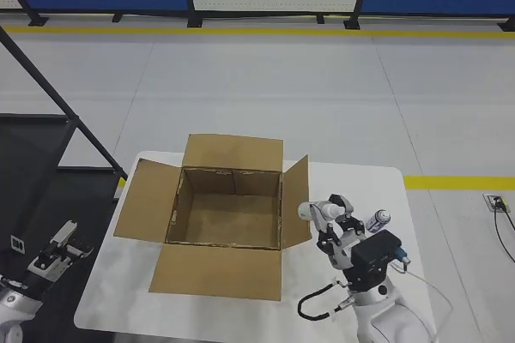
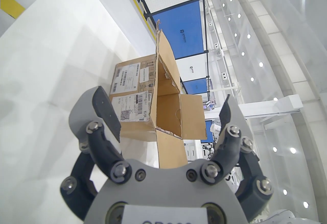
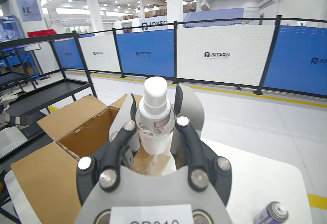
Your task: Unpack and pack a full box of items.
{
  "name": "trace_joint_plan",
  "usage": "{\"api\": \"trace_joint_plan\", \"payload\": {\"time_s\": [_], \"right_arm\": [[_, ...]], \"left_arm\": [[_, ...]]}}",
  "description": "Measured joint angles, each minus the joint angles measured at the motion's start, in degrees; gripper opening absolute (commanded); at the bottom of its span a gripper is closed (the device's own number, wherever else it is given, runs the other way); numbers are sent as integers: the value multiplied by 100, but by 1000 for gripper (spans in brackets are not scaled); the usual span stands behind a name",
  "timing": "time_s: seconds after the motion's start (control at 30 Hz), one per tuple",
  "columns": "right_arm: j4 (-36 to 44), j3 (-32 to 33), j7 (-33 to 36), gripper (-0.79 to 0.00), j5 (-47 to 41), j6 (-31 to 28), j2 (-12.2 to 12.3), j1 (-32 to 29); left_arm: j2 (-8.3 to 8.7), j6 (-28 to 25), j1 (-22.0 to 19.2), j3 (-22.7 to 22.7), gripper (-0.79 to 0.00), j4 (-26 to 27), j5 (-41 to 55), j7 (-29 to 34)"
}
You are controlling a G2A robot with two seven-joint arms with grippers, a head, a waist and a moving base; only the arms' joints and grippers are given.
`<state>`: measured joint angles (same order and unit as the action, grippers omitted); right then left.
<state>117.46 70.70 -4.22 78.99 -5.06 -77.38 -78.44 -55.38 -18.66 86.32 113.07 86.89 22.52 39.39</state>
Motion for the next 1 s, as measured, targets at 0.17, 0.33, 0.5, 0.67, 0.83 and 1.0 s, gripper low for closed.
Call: {"api": "trace_joint_plan", "payload": {"time_s": [0.17,0.33,0.5,0.67,0.83,1.0], "right_arm": [[-751,-1142,551,-785,186,680,-234,1073],[-2003,-1995,812,-785,-274,1371,-575,2280],[-3339,-2629,787,-785,-802,1997,-969,3272],[-4785,-3128,520,-785,-1551,2417,-1447,4072],[-5673,-3362,239,-785,-2013,2600,-1759,4438],[-5619,-3354,252,-785,-1997,2593,-1749,4428]], "left_arm": [[-18,-172,243,110,0,126,113,46],[-22,-285,389,275,0,135,232,131],[-12,-431,511,464,0,48,337,362],[8,-545,560,626,0,-147,452,685],[45,-594,483,691,0,-342,429,1038],[86,-658,375,733,0,-507,334,1310]]}}
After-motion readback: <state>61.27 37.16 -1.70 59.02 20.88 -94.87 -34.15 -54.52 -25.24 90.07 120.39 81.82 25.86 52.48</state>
